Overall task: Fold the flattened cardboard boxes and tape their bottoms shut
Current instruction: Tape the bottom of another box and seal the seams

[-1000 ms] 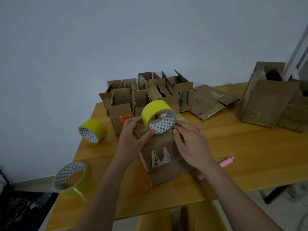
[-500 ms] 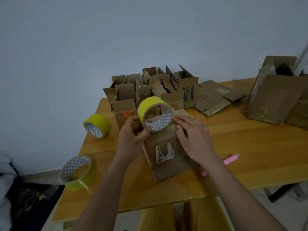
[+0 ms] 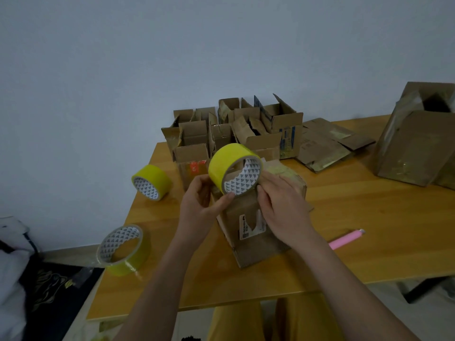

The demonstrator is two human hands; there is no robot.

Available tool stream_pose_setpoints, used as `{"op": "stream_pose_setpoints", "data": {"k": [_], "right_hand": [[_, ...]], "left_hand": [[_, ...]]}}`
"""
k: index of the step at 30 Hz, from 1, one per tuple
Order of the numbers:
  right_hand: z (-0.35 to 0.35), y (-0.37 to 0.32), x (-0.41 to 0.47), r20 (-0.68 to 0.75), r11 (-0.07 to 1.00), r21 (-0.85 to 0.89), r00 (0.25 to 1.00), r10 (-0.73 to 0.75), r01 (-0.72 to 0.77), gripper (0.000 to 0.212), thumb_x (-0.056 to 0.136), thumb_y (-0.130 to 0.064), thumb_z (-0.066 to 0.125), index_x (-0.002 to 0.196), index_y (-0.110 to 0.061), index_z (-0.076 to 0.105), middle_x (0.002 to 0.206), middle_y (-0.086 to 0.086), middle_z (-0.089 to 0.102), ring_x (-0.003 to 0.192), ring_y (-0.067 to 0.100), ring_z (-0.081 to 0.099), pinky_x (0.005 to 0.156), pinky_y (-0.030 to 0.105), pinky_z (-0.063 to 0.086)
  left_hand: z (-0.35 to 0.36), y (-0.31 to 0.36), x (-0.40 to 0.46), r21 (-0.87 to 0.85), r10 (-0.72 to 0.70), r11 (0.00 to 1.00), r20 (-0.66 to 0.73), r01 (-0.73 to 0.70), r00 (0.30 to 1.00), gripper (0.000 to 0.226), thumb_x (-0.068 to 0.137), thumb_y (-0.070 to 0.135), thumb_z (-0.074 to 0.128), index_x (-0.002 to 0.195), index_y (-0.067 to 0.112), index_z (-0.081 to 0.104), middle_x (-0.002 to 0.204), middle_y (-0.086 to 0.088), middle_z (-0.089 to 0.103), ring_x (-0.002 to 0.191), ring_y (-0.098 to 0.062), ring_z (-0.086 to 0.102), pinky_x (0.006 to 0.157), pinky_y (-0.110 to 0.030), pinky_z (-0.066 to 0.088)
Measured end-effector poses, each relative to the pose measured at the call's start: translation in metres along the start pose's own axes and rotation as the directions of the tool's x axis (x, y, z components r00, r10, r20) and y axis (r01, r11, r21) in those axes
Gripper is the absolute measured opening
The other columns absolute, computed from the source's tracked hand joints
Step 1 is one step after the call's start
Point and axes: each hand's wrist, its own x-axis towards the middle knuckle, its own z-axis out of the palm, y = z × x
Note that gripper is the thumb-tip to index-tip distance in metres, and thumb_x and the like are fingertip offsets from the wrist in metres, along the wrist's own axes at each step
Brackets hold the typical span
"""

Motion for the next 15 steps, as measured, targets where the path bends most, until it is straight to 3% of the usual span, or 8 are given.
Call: {"op": "stream_pose_setpoints", "data": {"k": [3, 7, 11, 15], "right_hand": [[0.001, 0.005, 0.003, -0.002, 0.999, 0.033, 1.000, -0.010, 0.010, 0.043, 0.098, -0.028, 0.033, 0.124, -0.015, 0.065, 0.131, 0.000, 0.063, 0.124, 0.011, 0.053, 0.106, 0.027, 0.031], [-0.001, 0.005, 0.004, -0.001, 0.998, 0.042, 0.999, 0.039, -0.039, 0.040, 0.096, -0.025, 0.041, 0.125, -0.014, 0.066, 0.131, 0.000, 0.063, 0.125, 0.012, 0.053, 0.106, 0.028, 0.028], [0.001, 0.005, 0.002, 0.030, 0.997, 0.063, 0.999, 0.044, -0.046, 0.042, 0.097, -0.028, 0.038, 0.127, -0.020, 0.065, 0.133, -0.006, 0.061, 0.128, 0.006, 0.050, 0.111, 0.037, 0.032], [-0.003, 0.006, 0.004, 0.061, 0.998, 0.045, 0.997, 0.045, -0.047, 0.045, 0.098, -0.032, 0.033, 0.130, -0.021, 0.063, 0.136, -0.007, 0.059, 0.131, 0.005, 0.046, 0.113, 0.039, 0.030]], "left_hand": [[0.000, -0.001, 0.003, 0.038, 0.035, 0.999, -0.009, -0.034, 0.999, 0.023, 0.087, 0.007, 0.068, 0.105, 0.007, 0.055, 0.096, -0.007, 0.063, 0.087, -0.009, 0.062, 0.072, -0.019, 0.051], [-0.005, -0.003, 0.005, -0.076, 0.016, 0.997, 0.022, -0.014, 1.000, 0.022, 0.087, 0.006, 0.069, 0.099, 0.006, 0.050, 0.092, -0.010, 0.059, 0.086, -0.009, 0.061, 0.073, -0.021, 0.050], [-0.015, -0.002, 0.003, -0.285, 0.004, 0.959, 0.027, 0.004, 1.000, 0.034, 0.079, 0.025, 0.075, 0.101, 0.013, 0.052, 0.110, -0.026, 0.066, 0.115, -0.038, 0.060, 0.092, -0.053, 0.050], [-0.017, -0.001, -0.001, -0.143, 0.012, 0.990, 0.002, -0.011, 1.000, 0.033, 0.079, 0.016, 0.077, 0.104, 0.011, 0.056, 0.107, -0.015, 0.066, 0.108, -0.024, 0.064, 0.089, -0.038, 0.053]]}}
